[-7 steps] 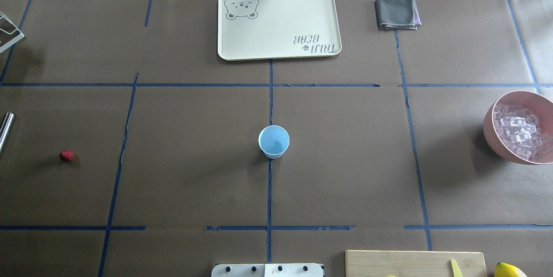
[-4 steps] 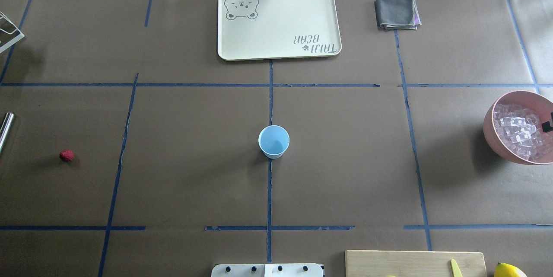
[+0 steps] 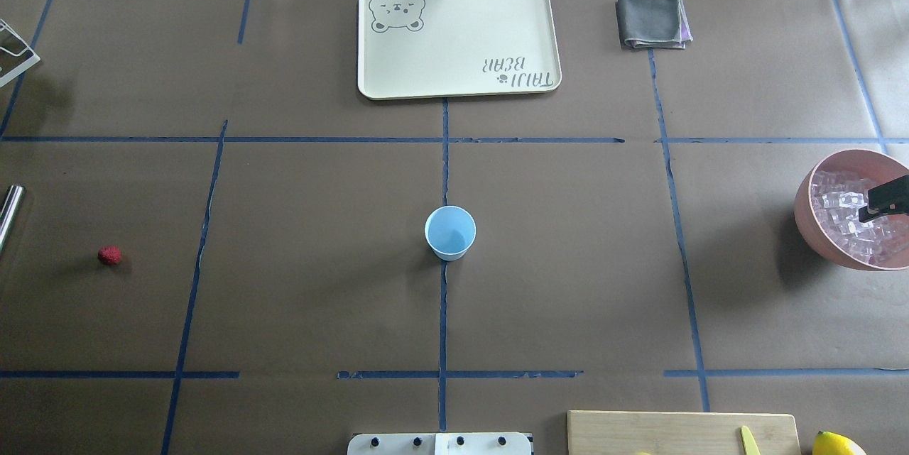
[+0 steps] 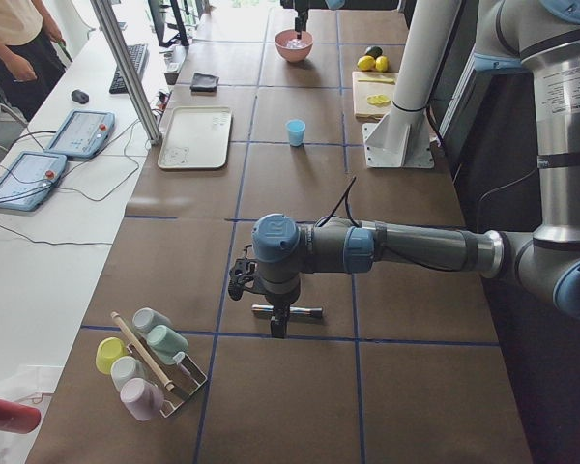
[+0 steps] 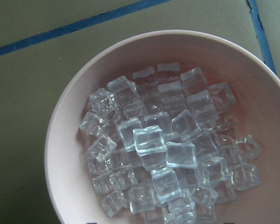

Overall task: Mash ice and strawberries in cup
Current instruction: 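Lower the right gripper into the pink bowl and grasp an ice cube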

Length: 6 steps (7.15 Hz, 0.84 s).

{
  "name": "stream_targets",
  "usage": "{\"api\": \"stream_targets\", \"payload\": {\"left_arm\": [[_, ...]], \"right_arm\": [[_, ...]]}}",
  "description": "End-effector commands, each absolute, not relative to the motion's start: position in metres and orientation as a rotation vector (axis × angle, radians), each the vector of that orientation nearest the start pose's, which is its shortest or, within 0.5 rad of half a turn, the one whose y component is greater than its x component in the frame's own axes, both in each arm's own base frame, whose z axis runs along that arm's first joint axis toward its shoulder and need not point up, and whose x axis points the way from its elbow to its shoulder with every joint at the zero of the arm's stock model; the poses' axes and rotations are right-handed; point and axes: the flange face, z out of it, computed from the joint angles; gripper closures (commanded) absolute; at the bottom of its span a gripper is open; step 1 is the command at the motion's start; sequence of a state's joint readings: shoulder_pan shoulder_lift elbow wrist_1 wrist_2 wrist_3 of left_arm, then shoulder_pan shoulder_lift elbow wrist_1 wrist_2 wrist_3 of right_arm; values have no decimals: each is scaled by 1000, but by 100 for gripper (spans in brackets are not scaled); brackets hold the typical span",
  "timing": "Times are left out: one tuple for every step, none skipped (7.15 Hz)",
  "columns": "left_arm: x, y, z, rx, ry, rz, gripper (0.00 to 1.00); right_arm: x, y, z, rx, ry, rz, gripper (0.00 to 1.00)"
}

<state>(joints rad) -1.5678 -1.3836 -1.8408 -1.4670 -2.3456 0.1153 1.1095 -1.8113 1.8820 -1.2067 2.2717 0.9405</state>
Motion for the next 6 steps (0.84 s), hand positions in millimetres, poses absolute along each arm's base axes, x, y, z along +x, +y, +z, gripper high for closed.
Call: {"api": "stream_targets", "payload": {"left_arm": [[-61,-410,621,20,775,102,0],[-59,-411,621,18,774,105,0],[-59,-411,621,17,774,107,0],[-58,-411,621,16,774,108,0],[-58,-411,620,18,774,109,0],[-58,-411,620,18,774,109,0]], "right_arm": [[-131,-403,582,-131,-787,327,8],[-132,-403,585,-136,-784,326,8],[-135,-408,588,-138,-781,329,9],[-139,-412,590,-140,-781,325,10],[-141,-416,588,-138,-784,326,10],[-143,-416,591,-142,-780,322,11]]}}
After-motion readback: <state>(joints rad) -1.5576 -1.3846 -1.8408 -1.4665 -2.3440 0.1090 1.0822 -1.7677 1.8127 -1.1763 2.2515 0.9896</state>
